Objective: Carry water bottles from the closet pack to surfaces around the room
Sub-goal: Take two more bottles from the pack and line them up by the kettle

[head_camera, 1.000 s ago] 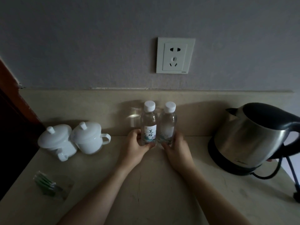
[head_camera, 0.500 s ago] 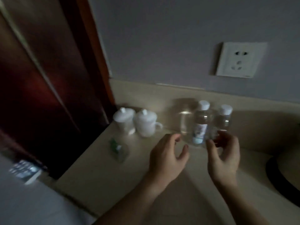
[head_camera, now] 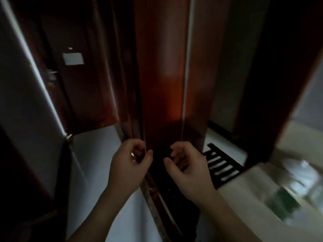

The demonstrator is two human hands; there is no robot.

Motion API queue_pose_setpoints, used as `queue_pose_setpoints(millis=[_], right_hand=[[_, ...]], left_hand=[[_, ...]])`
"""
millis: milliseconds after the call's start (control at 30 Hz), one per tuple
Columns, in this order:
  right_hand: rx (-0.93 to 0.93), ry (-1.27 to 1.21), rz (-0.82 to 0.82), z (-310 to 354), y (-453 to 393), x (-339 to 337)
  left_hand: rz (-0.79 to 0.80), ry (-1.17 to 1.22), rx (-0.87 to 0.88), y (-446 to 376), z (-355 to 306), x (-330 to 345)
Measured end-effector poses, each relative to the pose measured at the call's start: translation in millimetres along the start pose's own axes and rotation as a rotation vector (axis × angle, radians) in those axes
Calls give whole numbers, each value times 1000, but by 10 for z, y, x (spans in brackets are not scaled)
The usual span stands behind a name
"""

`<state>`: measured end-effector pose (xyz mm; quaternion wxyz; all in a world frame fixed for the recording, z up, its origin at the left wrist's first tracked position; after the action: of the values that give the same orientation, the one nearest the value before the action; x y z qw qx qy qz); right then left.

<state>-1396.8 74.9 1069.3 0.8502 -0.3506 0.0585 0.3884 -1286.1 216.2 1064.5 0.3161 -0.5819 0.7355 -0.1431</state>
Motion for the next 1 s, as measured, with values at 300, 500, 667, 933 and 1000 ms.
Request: queue_pose_setpoints(millis=[300, 500, 667, 933, 1000], right_hand=[[40, -109, 254, 51, -808, 1973], [102, -115, 341, -220, -1324, 2851], [137, -147, 364, -721, -1961, 3500], [200, -184, 373, -1485, -3427, 4416], [189, -171, 386, -1583, -3781, 4633]], left_hand=[[-99, -71, -170, -636, 1364, -1267], [-98, -79, -232, -1181, 2062, -1477], [-70, -110, -272, -1790, 2701, -1342], [-51, -163, -344, -3138, 3564, -987], [-58, -154, -351, -3482, 3748, -966]])
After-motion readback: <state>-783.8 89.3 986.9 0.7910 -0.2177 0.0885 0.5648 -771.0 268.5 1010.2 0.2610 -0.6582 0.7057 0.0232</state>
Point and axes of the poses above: each hand's wrist, its own y-axis away from the middle knuckle, its own x-axis out of the palm, z = x × y, the point moved 5 cm from there along -y, towards the middle knuckle, and after that the axes turned 4 degrees about y, right-handed, at the moved point
